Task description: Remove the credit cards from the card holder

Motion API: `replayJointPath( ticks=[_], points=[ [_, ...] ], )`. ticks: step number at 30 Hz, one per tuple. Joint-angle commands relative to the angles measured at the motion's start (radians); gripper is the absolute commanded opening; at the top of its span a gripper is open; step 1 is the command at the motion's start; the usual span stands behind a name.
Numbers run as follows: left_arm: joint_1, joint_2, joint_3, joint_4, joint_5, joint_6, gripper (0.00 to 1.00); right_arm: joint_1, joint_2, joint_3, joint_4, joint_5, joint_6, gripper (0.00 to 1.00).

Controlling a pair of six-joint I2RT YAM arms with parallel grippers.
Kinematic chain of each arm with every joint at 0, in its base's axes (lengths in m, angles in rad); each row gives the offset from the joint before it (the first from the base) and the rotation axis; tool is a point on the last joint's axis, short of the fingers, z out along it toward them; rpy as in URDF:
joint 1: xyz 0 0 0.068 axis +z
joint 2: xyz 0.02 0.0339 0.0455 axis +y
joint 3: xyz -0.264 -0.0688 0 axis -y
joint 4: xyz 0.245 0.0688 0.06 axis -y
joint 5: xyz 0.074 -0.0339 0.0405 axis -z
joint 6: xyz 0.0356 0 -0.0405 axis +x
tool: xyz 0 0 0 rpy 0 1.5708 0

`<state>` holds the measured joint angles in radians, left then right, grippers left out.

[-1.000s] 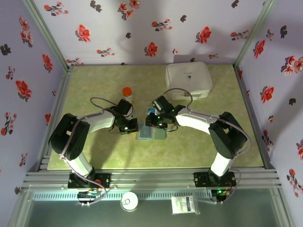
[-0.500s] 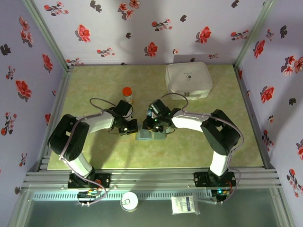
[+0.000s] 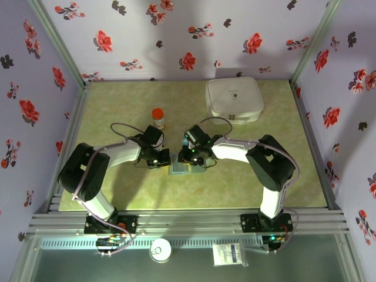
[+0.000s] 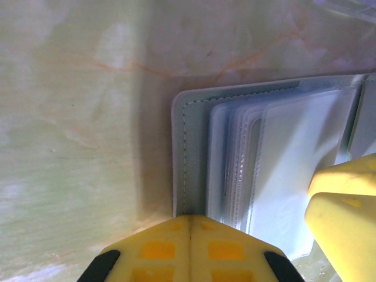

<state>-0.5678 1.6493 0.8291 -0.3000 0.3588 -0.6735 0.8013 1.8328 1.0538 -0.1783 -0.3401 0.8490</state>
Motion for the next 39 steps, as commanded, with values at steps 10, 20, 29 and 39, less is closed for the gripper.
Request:
replayJointPath(
  ticks=[10, 20, 29, 39],
  points=[
    [0.005, -0.005, -0.007, -0.057, -0.029, 0.008, 0.0, -0.011, -0.038, -0.033, -0.047, 0.041, -0.024, 0.25],
    [0.005, 0.001, 0.002, -0.059, -0.031, 0.008, 0.0, -0.021, -0.049, -0.066, -0.026, 0.029, -0.021, 0.25],
    [0.006, -0.065, 0.037, -0.101, -0.053, 0.003, 0.0, -0.035, -0.054, -0.1, 0.036, 0.014, 0.004, 0.2],
    [-0.006, -0.106, 0.032, -0.006, 0.061, -0.099, 0.14, -0.053, -0.059, -0.14, 0.096, -0.017, 0.026, 0.18]
  ],
)
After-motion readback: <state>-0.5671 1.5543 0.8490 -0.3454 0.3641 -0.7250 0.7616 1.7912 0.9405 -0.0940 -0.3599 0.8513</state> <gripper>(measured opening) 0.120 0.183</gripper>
